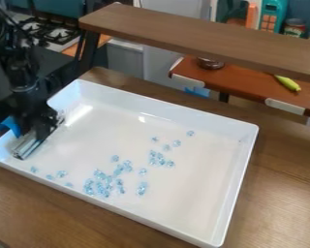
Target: Sweep into pile
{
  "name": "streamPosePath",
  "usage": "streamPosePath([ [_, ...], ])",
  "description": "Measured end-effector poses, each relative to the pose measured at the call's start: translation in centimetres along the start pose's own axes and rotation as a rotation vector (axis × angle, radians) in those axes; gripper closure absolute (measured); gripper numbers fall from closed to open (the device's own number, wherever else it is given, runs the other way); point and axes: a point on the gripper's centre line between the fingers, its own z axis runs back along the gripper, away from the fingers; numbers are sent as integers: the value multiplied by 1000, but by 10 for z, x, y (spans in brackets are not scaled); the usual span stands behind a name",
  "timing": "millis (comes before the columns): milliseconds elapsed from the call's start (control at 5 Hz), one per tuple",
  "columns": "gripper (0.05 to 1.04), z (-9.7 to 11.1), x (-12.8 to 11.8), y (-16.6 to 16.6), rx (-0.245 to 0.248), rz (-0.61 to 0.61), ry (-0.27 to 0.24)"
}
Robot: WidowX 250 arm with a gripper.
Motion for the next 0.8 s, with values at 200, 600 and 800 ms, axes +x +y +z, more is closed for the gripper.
streamPosePath([
  [200, 711, 0, -13, -5, -16, -43, 25],
  [600, 711, -1, -25, -25, -6, -68, 36],
  [800, 711, 0, -31, -38, -6, -82, 37],
])
